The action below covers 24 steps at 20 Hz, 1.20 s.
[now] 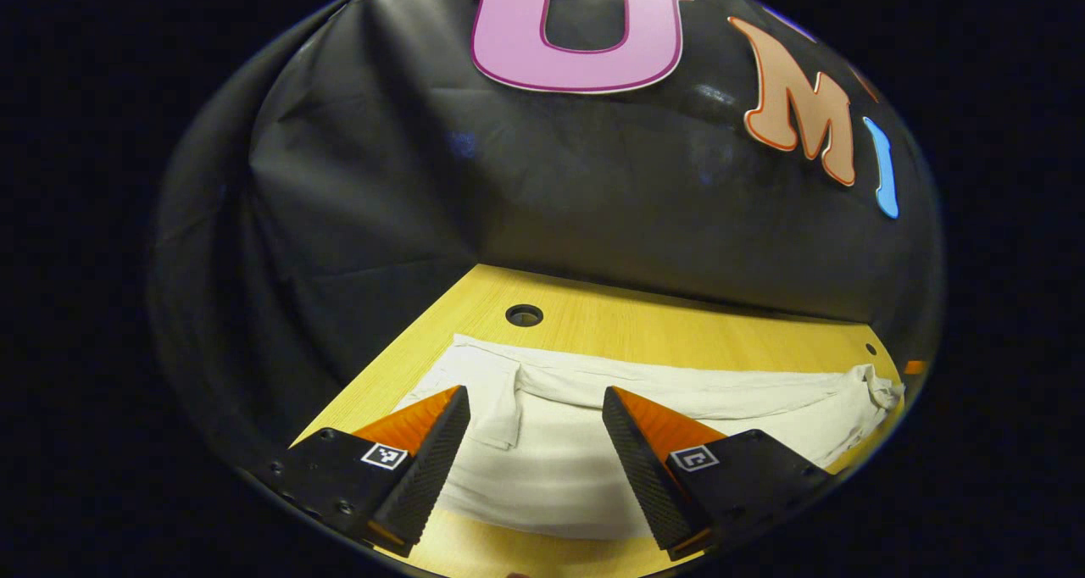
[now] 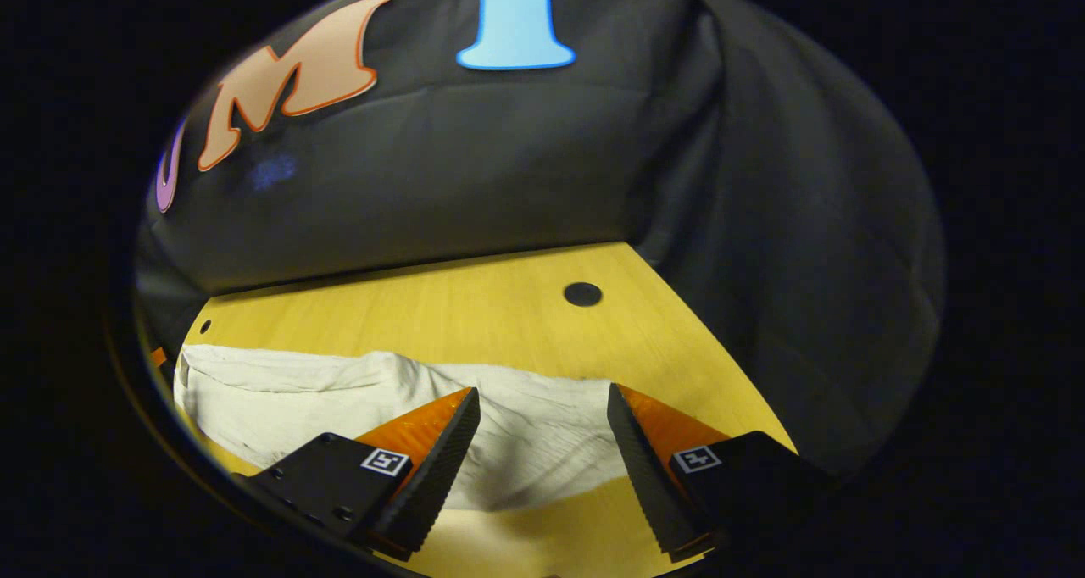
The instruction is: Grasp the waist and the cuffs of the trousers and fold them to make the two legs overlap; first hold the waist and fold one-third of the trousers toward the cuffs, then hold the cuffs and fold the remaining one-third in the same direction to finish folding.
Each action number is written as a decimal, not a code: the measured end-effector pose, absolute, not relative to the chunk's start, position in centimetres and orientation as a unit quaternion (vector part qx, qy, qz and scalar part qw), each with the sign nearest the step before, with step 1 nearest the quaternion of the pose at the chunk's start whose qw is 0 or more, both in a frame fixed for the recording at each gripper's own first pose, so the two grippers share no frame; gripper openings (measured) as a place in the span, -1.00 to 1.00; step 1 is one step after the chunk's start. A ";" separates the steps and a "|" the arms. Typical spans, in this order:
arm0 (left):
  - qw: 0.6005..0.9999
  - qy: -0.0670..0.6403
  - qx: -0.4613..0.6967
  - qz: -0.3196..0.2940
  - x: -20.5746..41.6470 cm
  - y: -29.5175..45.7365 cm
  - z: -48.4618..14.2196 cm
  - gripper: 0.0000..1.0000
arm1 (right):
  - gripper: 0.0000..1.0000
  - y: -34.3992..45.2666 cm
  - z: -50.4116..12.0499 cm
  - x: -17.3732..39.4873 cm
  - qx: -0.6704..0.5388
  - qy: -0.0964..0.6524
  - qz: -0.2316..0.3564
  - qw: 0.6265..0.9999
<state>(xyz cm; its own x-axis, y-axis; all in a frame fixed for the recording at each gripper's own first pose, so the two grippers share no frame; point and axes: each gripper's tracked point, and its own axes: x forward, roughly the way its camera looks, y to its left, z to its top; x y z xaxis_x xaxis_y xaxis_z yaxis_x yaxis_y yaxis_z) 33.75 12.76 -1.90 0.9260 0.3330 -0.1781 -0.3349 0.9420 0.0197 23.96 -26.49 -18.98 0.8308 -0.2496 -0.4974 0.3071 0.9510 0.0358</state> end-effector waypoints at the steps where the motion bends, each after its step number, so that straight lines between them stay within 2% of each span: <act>1: 0.981 0.091 -0.004 0.169 33.6 12.7 -1.9 0.92 | 0.97 -27.8 -19.6 22.9 0.062 0.256 -0.158 0.952; 5: 0.982 0.095 -0.011 0.165 33.3 12.8 -2.0 0.92 | 0.84 -32.1 -22.5 20.1 0.084 0.277 -0.192 0.938; 6: 0.981 0.096 -0.011 0.165 33.3 12.8 -1.9 0.92 | 0.94 -32.2 -23.6 20.0 0.087 0.282 -0.197 0.935; 7: 0.981 0.091 -0.010 0.169 33.3 12.9 -1.7 0.93 | 0.94 -32.2 -24.5 19.9 0.093 0.288 -0.195 0.933; 8: 0.981 0.091 -0.011 0.170 33.3 12.9 -1.7 0.92 | 0.84 -32.3 -25.2 19.8 0.101 0.293 -0.191 0.931; 11: 0.980 0.094 -0.010 0.174 33.0 12.9 -1.6 0.92 | 0.84 -31.2 -26.0 20.5 0.132 0.297 -0.173 0.930; 12: 0.980 0.094 -0.006 0.177 33.0 12.9 -1.4 0.92 | 0.94 -30.6 -26.4 21.1 0.143 0.296 -0.165 0.930; 15: 0.978 0.090 0.000 0.187 33.1 13.0 -1.4 0.92 | 0.73 -28.9 -26.5 22.4 0.186 0.291 -0.142 0.928; 16: 0.978 0.088 -0.001 0.187 33.2 12.9 -1.4 0.92 | 0.88 -28.4 -26.7 23.1 0.203 0.290 -0.132 0.926; 17: 0.979 0.085 -0.002 0.188 33.2 13.0 -1.4 0.92 | 0.65 -27.8 -26.8 23.3 0.217 0.292 -0.125 0.923; 18: 0.978 0.084 -0.004 0.189 33.2 13.1 -1.4 0.92 | 0.75 -27.6 -27.3 23.6 0.226 0.295 -0.124 0.920; 19: 0.979 0.083 -0.007 0.189 33.3 13.2 -1.7 0.92 | 0.38 -28.0 -27.2 23.6 0.229 0.295 -0.131 0.918; 21: 0.979 0.081 -0.011 0.188 33.4 13.2 -1.8 0.92 | -0.14 -27.9 -27.3 23.6 0.251 0.294 -0.129 0.913; 22: 0.979 0.082 -0.013 0.187 33.5 13.2 -1.8 0.92 | -0.19 -27.8 -26.8 23.7 0.258 0.286 -0.130 0.914; 23: 0.979 0.084 -0.013 0.186 33.5 13.1 -1.8 0.92 | -0.53 -27.9 -26.1 23.7 0.259 0.278 -0.130 0.916; 24: 0.979 0.084 -0.013 0.184 33.5 13.1 -1.8 0.92 | -0.55 -28.0 -25.5 23.7 0.257 0.272 -0.130 0.918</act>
<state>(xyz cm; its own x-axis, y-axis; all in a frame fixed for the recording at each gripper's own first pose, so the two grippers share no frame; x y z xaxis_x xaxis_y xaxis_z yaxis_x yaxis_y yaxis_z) 33.53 13.06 -1.77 0.9179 0.3589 -0.1691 -0.3634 0.9316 0.0045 23.66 -27.95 -25.48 0.8186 -0.0980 -0.5660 0.3778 0.8341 0.4019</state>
